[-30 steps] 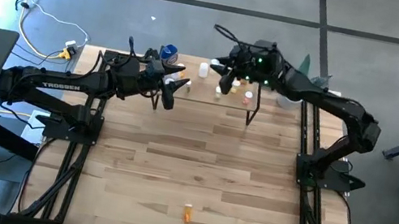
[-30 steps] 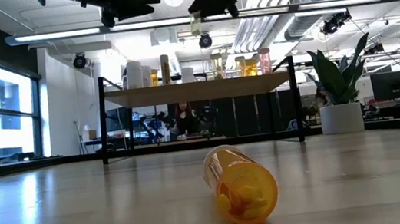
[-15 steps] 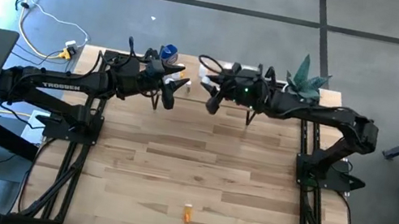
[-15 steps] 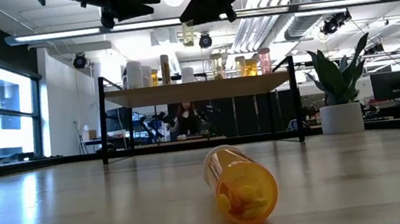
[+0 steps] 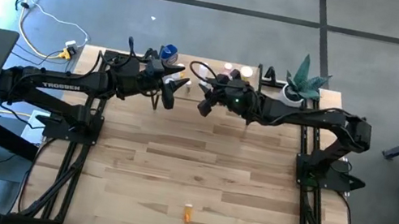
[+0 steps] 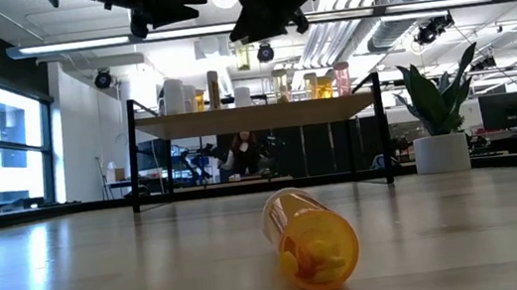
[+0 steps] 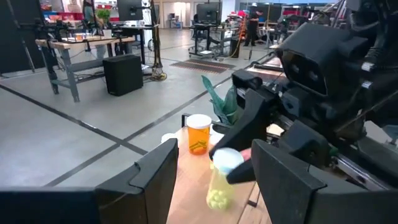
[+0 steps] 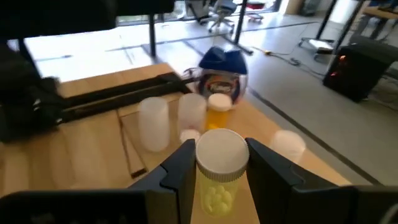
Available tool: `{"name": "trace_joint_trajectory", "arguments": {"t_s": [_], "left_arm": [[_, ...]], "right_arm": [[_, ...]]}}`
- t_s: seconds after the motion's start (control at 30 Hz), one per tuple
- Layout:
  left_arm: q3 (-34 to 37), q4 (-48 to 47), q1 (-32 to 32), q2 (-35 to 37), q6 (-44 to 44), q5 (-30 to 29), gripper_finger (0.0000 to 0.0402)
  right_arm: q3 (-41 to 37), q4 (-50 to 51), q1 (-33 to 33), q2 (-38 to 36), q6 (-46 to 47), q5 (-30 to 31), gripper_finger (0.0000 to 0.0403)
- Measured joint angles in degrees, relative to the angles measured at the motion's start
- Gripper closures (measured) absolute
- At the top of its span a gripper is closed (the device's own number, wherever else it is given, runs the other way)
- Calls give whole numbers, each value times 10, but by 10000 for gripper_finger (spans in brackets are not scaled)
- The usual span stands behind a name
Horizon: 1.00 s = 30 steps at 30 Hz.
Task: Pick and place medicine bottles onto shelf by color
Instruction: Put the yellow pill bottle on the shelf
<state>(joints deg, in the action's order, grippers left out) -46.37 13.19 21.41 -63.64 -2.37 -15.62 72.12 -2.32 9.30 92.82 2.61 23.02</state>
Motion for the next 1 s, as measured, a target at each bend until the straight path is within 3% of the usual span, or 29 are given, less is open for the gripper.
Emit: {"name": "trace_joint_trajectory", "arguments": {"t_s": [0.27,0.4,0.63,1.0], "left_arm": [[0,0,0,0,0,0,206],[0,0,0,0,0,0,206],[0,-1,1,8,14,-2,206],[0,-21,1,66,26,-41,206]], "right_arm": [[1,-5,28,6,-24,3,291],[1,-6,39,5,18,-40,291],[1,-4,8,5,12,-51,291],[1,6,-59,13,66,75,291]]}}
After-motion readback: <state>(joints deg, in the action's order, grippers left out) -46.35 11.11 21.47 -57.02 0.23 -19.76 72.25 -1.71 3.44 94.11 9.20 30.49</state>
